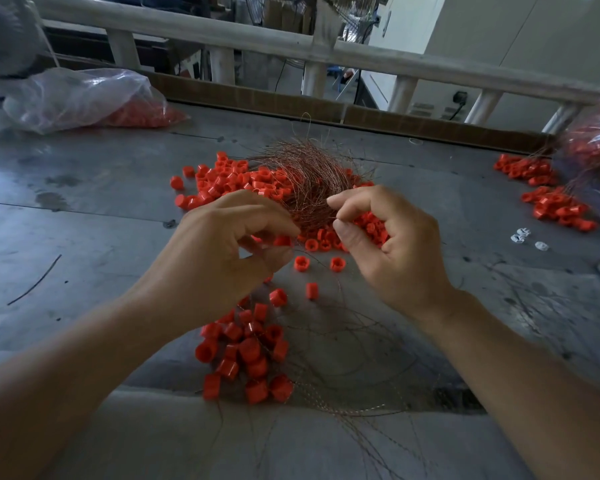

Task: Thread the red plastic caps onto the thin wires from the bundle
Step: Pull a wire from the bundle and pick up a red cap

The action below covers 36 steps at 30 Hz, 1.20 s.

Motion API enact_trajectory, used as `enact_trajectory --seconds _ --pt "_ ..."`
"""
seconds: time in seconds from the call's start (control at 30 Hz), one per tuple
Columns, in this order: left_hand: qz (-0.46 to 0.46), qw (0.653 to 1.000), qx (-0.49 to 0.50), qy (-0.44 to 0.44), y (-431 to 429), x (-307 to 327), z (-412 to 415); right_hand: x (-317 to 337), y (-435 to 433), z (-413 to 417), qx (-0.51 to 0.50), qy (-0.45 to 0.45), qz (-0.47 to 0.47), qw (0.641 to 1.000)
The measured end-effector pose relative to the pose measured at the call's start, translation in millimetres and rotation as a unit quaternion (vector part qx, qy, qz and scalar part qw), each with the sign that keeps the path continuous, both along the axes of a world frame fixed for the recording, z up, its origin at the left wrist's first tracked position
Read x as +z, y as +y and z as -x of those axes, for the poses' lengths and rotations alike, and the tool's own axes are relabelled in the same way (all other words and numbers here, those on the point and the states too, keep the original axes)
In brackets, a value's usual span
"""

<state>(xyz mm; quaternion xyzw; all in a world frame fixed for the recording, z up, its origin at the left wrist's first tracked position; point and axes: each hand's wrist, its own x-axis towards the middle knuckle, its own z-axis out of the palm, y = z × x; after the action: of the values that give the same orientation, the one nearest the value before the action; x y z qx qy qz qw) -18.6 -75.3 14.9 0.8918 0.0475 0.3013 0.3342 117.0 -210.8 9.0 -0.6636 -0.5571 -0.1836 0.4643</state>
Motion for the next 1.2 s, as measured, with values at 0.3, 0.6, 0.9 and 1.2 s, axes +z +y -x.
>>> enact_trajectory --seconds 0.3,0.6,0.9,1.2 --pt "0.028 0.987 -0.127 -0.095 -15 9 7 6 -3 17 0.096 0.013 0.004 0.995" --pt "0.014 0.992 -0.124 -0.033 -14 2 2 13 -7 25 0.129 0.073 -0.011 0.989" --pt "-0.026 0.992 -0.125 -0.011 -14 1 0 11 -7 26 0.14 0.118 0.015 0.983" --pt "0.027 0.999 -0.033 0.011 -9 -1 -1 44 -26 6 0.15 0.296 -0.27 0.904"
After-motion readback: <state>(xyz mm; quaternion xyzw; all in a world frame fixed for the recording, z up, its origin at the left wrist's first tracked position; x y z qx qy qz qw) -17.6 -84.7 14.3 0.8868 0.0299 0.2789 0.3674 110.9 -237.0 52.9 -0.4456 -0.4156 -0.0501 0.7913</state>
